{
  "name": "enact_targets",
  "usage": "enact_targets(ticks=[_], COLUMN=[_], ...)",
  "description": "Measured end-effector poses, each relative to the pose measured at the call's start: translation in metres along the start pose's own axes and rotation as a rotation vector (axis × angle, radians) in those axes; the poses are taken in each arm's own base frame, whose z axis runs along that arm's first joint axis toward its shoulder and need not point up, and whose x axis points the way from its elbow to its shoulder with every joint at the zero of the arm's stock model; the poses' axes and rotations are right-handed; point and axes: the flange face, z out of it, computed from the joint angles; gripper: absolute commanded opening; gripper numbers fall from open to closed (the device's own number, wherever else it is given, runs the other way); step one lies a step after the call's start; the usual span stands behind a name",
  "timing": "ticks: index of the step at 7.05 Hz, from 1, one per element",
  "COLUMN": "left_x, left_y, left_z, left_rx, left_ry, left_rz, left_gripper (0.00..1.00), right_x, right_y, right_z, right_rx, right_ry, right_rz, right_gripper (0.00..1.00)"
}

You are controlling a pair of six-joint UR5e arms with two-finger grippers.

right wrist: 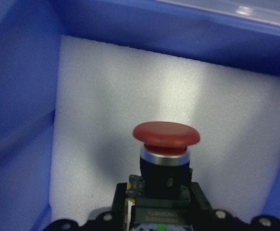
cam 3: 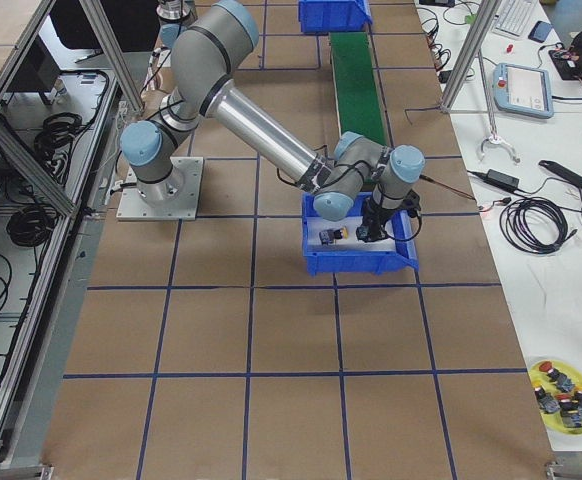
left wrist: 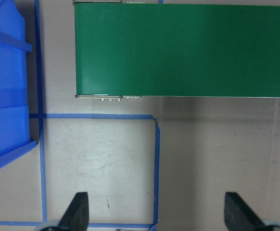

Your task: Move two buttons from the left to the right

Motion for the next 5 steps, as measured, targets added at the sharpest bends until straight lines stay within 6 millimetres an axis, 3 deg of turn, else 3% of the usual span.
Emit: enact_targets(ticks=[3,4,5], left_x=[0.000,0.000,0.000], left_y=[0.000,0.000,0.000], left_z=[0.000,0.000,0.000], left_rx=[-0.001,0.000,0.000], left_ry=[0.000,0.000,0.000], left_rz=[0.000,0.000,0.000], left_gripper=[1.00,1.00,1.00], right_x=[-0.001,-0.003,-0.009], right_y=[-0.003,-0.006,-0.010], right_z=[-0.017,-0.037,-0.069], right_rx=[0.032,0.058,0.107], right_ry=[0.007,0.023,0.045], right_rz=[0.004,0.001,-0.007], right_gripper=[1.00,1.00,1.00])
